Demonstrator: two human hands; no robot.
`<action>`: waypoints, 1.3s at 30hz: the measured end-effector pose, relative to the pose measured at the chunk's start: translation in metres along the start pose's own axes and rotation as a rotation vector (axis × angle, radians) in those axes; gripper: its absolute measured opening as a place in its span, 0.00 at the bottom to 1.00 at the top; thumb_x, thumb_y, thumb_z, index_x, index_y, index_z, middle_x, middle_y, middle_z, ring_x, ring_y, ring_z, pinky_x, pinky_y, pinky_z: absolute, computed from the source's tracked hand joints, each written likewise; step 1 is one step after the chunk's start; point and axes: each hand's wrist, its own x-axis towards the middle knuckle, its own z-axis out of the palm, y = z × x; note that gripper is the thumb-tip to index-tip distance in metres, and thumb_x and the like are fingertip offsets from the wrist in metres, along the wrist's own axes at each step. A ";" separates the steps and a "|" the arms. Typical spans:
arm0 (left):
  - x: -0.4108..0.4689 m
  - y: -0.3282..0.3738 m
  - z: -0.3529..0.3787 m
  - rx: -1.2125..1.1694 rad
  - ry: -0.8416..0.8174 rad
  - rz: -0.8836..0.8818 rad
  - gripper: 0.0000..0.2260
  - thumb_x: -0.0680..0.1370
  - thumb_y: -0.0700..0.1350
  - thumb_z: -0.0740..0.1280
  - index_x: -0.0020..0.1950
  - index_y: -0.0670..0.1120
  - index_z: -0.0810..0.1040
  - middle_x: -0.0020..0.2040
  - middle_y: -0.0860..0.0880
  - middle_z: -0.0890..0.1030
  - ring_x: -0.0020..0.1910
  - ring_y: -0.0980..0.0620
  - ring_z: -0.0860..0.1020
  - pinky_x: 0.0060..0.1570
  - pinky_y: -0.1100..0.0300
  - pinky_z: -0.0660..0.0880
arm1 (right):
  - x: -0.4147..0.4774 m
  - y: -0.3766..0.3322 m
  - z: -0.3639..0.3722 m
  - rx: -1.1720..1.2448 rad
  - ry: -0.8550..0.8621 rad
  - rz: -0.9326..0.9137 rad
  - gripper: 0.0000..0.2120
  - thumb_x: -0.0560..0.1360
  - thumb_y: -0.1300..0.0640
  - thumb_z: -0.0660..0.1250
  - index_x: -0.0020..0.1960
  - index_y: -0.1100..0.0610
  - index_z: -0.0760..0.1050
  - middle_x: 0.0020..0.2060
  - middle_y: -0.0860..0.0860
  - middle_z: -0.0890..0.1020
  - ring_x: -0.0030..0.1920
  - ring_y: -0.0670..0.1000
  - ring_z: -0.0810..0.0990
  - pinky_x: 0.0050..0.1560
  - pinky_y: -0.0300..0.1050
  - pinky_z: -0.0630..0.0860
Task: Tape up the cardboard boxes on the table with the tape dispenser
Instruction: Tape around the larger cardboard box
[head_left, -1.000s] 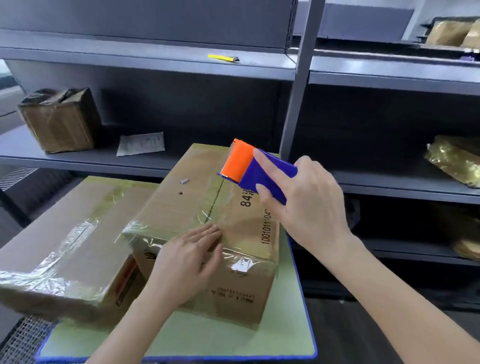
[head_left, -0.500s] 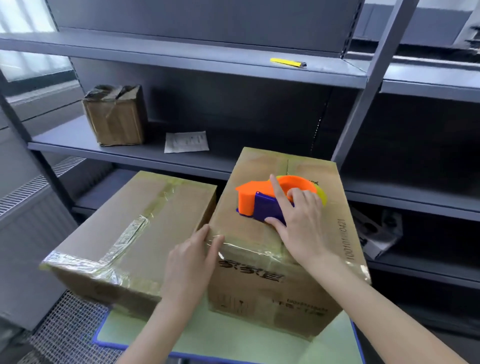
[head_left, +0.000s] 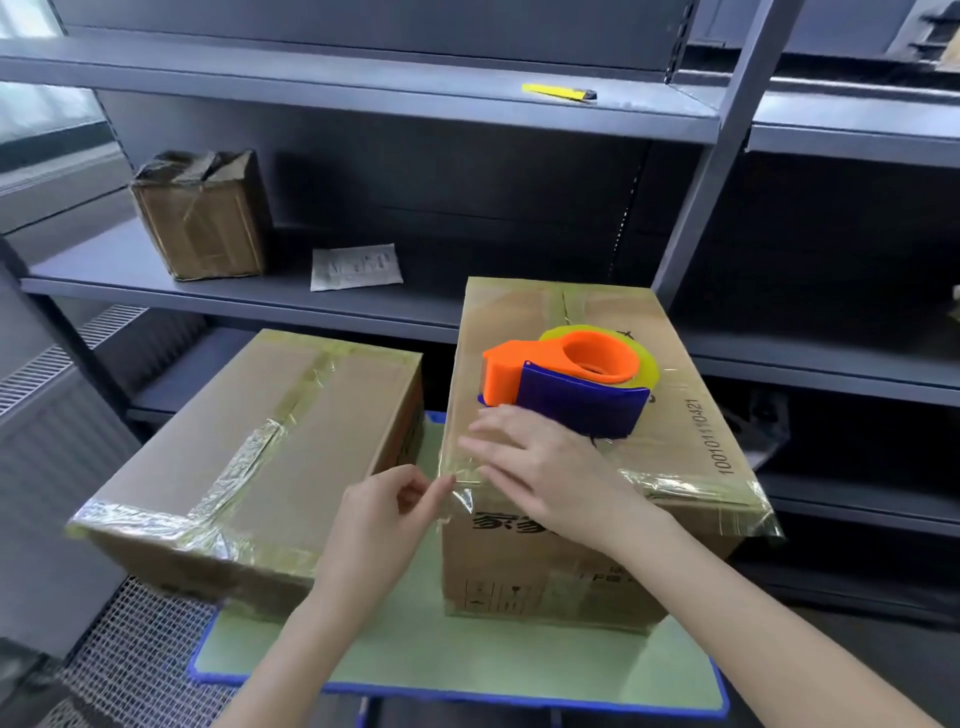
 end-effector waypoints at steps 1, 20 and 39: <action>0.000 0.000 0.000 -0.049 -0.031 -0.008 0.11 0.74 0.51 0.69 0.34 0.48 0.80 0.31 0.58 0.81 0.33 0.62 0.78 0.34 0.72 0.70 | 0.003 0.000 0.003 0.040 -0.082 -0.014 0.20 0.78 0.51 0.55 0.61 0.60 0.78 0.61 0.56 0.78 0.67 0.56 0.72 0.68 0.48 0.67; 0.019 -0.053 0.025 0.098 0.145 0.662 0.15 0.82 0.51 0.58 0.39 0.43 0.69 0.32 0.47 0.72 0.35 0.52 0.67 0.35 0.62 0.66 | 0.003 -0.001 0.023 0.052 -0.148 -0.044 0.22 0.77 0.52 0.54 0.66 0.58 0.74 0.64 0.51 0.76 0.66 0.51 0.73 0.67 0.45 0.61; 0.036 -0.019 0.036 0.345 -0.013 0.996 0.18 0.82 0.51 0.58 0.66 0.41 0.74 0.67 0.46 0.74 0.68 0.51 0.71 0.65 0.51 0.70 | -0.029 0.024 -0.004 -0.239 -0.326 0.059 0.29 0.78 0.45 0.49 0.68 0.63 0.70 0.67 0.56 0.72 0.69 0.51 0.70 0.67 0.46 0.63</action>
